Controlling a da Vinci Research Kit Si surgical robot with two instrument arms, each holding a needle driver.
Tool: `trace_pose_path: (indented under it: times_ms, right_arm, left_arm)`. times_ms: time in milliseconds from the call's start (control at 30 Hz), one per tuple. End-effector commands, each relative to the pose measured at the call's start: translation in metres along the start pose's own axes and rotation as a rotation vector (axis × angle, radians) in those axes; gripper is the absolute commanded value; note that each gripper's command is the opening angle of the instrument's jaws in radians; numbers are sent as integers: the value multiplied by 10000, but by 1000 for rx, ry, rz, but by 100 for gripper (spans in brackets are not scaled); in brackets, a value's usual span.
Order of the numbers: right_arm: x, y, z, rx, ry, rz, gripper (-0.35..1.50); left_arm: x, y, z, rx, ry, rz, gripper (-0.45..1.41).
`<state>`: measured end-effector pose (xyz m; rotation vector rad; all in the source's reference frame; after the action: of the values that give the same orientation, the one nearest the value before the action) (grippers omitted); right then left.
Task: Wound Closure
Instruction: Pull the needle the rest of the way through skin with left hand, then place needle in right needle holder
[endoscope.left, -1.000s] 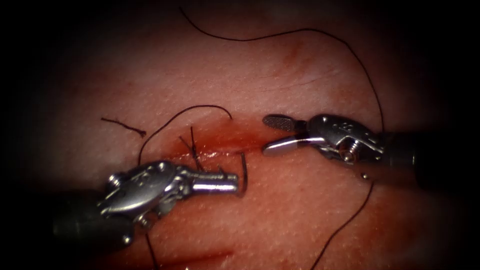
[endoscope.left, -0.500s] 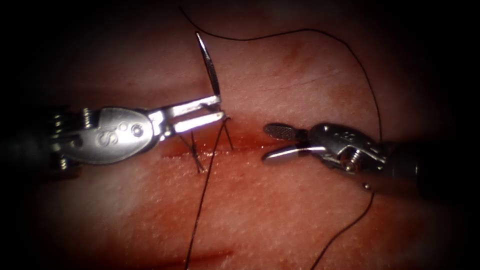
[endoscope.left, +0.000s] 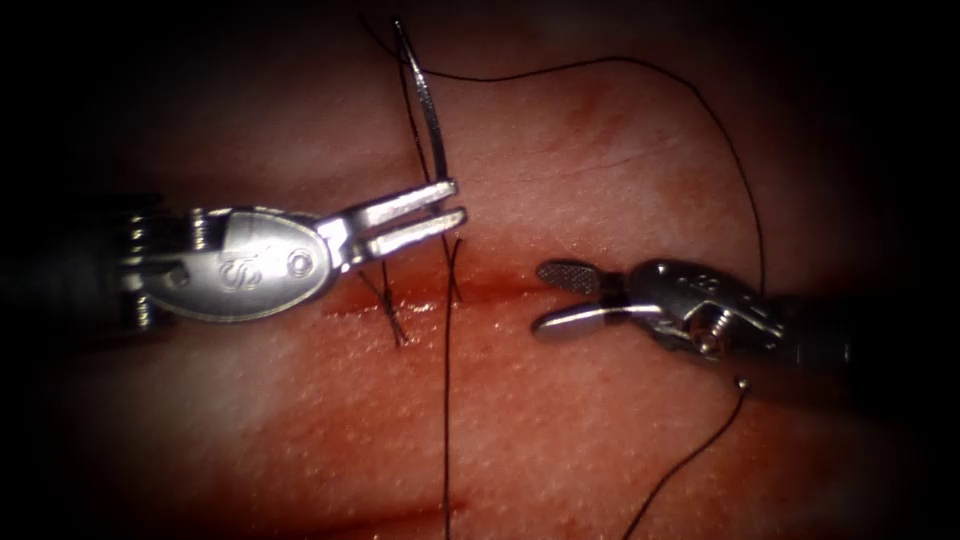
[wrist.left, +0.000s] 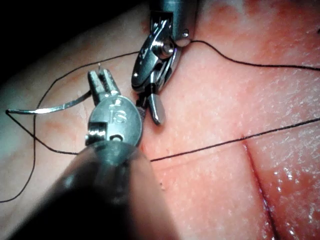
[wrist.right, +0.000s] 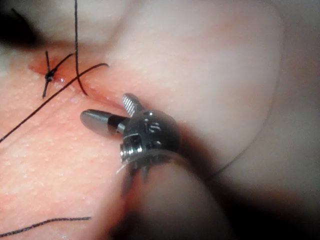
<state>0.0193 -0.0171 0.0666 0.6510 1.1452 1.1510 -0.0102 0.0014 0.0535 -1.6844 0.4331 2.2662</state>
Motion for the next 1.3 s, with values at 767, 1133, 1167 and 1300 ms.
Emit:
trace_pose_path:
  times_ms: [767, 1133, 1167, 1300]
  right_arm:
    - [57, -45, 30, 155, -106, 472, 133]
    - [67, -49, 53, 208, -135, 490, 125]
    - [67, -50, 55, 208, -134, 489, 125]
    - [63, -53, 63, 198, -159, 482, 125]
  left_arm:
    - [-61, 86, 30, -19, -107, 187, -45]
    - [-63, 97, 34, -39, -138, 239, -45]
    - [-63, 97, 34, -39, -139, 245, -45]
    - [-61, 97, 33, -45, -134, 262, -45]
